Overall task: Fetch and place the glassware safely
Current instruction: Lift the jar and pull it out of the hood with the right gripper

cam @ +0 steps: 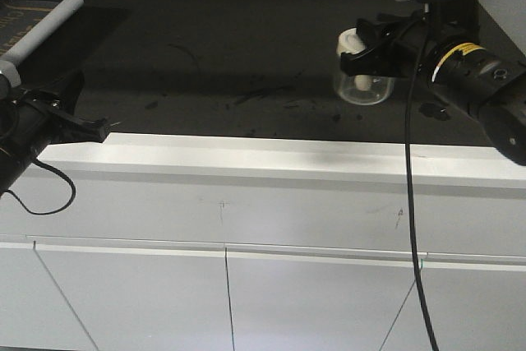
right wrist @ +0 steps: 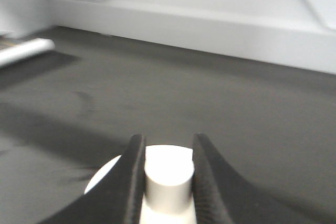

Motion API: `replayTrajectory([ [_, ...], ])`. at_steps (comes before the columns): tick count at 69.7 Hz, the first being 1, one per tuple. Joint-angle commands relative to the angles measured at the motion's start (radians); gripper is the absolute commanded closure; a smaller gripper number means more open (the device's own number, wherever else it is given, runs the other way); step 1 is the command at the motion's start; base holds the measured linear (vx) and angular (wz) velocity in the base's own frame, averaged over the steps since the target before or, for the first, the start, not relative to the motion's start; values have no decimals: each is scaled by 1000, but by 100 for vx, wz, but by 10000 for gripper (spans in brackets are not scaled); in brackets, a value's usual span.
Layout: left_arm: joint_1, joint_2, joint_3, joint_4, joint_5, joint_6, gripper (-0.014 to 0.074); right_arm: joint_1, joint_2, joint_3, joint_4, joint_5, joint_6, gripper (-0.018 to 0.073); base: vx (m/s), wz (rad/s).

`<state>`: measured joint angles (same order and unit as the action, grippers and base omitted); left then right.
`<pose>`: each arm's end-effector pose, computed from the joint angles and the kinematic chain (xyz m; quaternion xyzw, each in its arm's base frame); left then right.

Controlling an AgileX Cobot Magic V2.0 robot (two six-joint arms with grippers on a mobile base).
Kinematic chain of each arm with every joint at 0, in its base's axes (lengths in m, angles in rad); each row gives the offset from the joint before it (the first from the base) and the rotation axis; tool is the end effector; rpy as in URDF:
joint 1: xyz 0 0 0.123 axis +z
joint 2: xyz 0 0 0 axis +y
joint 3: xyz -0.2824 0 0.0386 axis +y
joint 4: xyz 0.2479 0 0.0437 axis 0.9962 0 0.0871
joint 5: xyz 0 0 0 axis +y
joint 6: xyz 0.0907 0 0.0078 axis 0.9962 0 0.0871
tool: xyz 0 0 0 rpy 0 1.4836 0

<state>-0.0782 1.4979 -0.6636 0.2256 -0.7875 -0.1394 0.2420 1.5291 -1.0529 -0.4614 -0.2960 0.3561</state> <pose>0.3046 -0.0383 0.2555 0.0914 0.6914 -0.0758 0.7126 0.3435 0.0969 0.3208 -0.1652 0.7302 0.0995 0.6554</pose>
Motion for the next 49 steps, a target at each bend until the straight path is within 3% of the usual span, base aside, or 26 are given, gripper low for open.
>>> replayTrajectory([
  [1, 3, -37, -24, -17, -99, -10, 603, 47, -81, 3, -30, -100, 34, 563, 0, 0],
  [14, 3, -38, -24, -14, -98, -11, 603, 136, -128, 74, -94, -105, 94, 563, 0, 0],
  [25, 2, -38, -24, -1, -98, -12, 603, 162, -186, 175, -99, -119, 116, 563, 0, 0],
  [36, 2, -69, -24, 72, -83, -18, 603, 162, -268, 283, -100, -148, 117, 563, 0, 0],
  [49, 2, -90, -24, 172, -84, -118, 603, 162, -344, 407, -151, -236, 121, 563, 0, 0],
])
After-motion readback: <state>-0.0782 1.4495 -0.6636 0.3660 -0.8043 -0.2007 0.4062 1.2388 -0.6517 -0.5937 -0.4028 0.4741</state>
